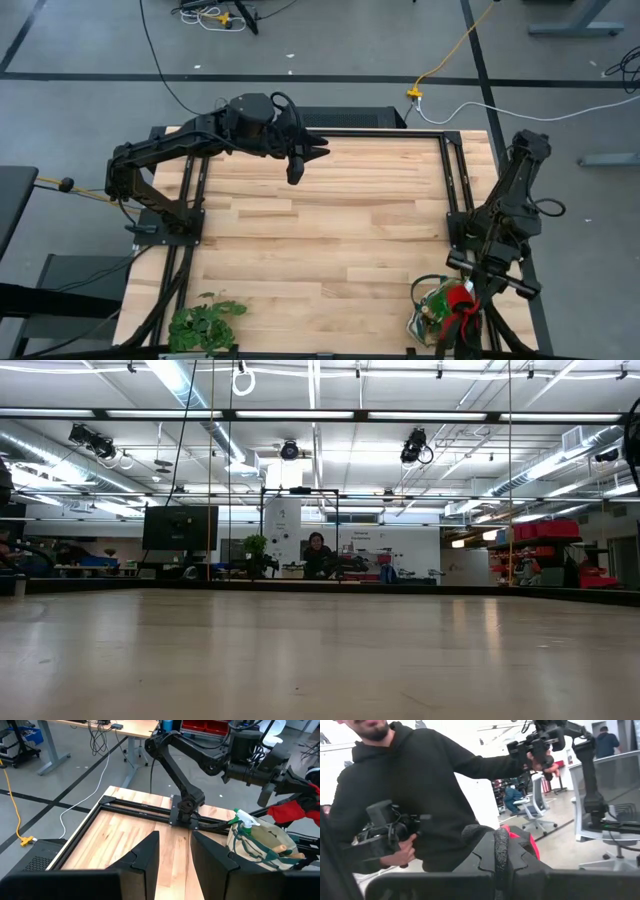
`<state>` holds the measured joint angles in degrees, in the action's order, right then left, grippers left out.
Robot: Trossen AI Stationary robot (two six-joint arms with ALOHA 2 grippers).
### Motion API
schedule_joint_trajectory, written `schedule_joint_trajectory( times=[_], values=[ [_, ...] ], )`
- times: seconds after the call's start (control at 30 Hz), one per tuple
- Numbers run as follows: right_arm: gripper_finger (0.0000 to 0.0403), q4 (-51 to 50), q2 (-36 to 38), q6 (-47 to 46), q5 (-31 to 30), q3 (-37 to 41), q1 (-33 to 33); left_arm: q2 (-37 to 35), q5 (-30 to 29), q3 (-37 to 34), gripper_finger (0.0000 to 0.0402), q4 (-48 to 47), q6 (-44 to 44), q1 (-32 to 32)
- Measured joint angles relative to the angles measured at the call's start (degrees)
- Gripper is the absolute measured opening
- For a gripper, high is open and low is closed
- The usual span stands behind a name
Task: Pick & Place Garden tools in Gardening bag
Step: Put the red gloves into the gardening bag
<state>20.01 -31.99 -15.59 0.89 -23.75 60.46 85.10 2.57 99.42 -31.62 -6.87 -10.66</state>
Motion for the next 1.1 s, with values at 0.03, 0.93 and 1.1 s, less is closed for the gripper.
schedule_joint_trajectory(
  times=[0.03,0.93,1.1],
  values=[
    [0.0,0.3,-0.1,0.0,-0.6,0.3,0.9,0.0,0.0,0.0,0.0117,0.0,0.0,0.0],
    [0.0,8.5,-8.5,1.1,-9.7,0.7,12.6,0.0,0.0,0.0,0.0117,0.0,0.0,0.0],
    [0.0,8.5,-10.8,2.2,-11.9,0.7,12.9,0.0,0.0,0.0,0.0117,0.0,0.0,0.0]
  ],
)
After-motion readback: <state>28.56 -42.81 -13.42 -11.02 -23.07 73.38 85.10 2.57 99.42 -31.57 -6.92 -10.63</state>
